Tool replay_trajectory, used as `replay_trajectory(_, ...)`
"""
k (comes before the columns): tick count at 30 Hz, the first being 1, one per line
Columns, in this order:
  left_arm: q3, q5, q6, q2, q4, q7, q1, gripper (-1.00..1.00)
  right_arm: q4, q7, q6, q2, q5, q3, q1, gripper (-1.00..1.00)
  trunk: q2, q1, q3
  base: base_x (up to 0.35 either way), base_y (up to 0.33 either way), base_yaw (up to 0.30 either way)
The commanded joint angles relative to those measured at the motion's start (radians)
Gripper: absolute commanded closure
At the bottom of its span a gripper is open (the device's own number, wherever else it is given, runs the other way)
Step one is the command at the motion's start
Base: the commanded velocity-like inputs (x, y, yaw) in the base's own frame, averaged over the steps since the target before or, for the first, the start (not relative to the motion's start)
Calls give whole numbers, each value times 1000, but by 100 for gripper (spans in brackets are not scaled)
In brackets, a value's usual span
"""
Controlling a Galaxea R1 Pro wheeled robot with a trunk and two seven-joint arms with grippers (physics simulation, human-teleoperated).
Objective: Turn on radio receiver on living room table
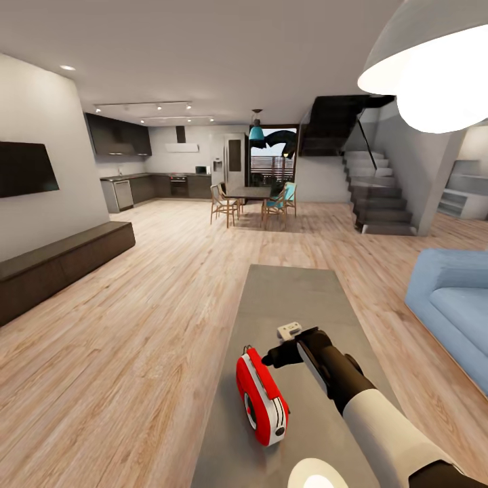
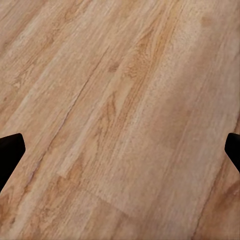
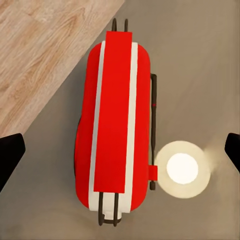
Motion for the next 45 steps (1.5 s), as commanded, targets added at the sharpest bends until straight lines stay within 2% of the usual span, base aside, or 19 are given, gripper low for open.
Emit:
replay_trajectory(1, 0, 0, 0, 0, 0, 0, 0, -100, 0, 0, 0, 0, 0, 0, 0, -100, 0, 0, 0, 0, 0, 0)
replay_trajectory(22, 0, 1, 0, -4, 0, -1, 0, -100, 0, -2, -2, -5, 0, 0, 0, -100, 0, 0, 0, 0, 0, 0)
replay_trajectory(45, -1, 3, 0, -8, 0, -2, 0, -100, 0, 15, -2, -6, -1, 0, 0, -100, -161, 88, -72, 0, 0, 0)
